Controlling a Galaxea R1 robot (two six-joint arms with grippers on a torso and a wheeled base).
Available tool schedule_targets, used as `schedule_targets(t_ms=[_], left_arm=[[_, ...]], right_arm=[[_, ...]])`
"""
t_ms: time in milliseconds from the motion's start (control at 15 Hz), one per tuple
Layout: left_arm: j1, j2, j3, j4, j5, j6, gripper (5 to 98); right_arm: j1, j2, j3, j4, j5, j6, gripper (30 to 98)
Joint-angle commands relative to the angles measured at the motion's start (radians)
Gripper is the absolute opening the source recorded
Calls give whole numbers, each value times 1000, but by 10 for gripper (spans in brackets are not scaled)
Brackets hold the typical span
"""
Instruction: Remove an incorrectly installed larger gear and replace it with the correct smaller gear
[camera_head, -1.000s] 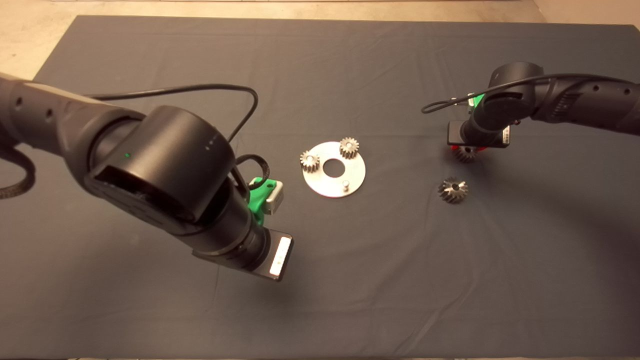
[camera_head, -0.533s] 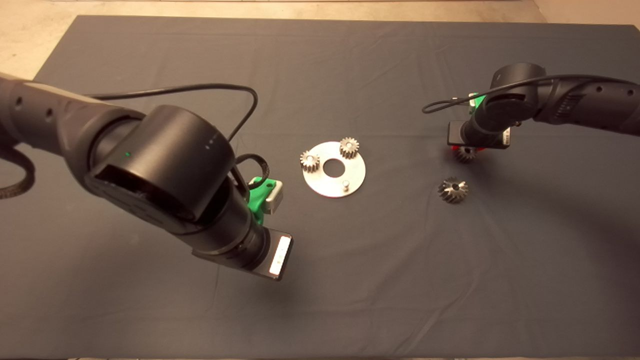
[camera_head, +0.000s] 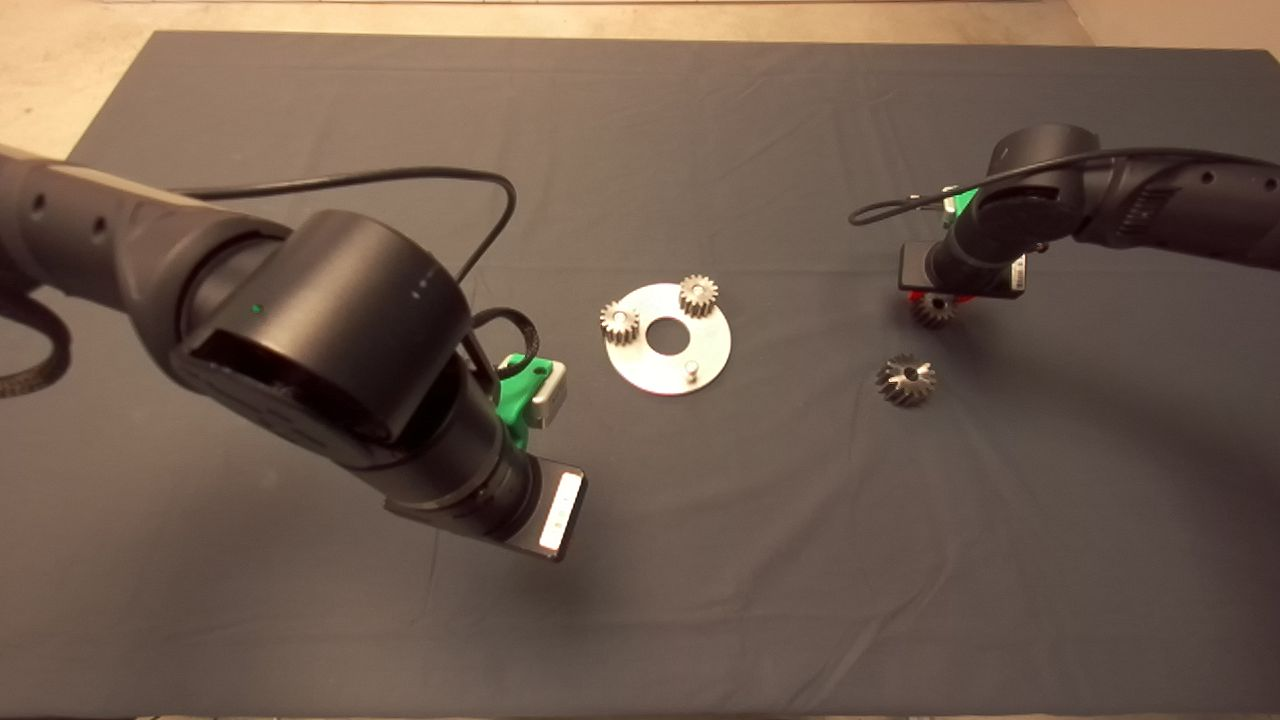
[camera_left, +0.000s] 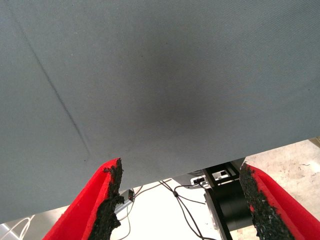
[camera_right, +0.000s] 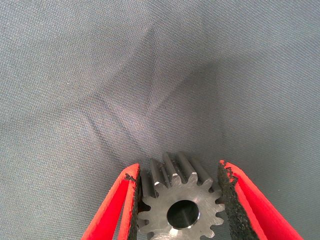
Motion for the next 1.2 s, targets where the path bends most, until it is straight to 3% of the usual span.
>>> schedule_targets(t_ms=[0,200,400,1133], left_arm=[[-5,4,0,4,125,-1,592],[-5,4,0,4,125,-1,592],[-5,4,-2,6,125,-1,592],[-5,4,-7,6,125,-1,592]], right_arm=[[27,-35,7,7,-139,7,375],[26,-52,6,26,-139,7,374],[27,-61,11,153,-139,7,374],[26,-64,65,163,-139,44,360]])
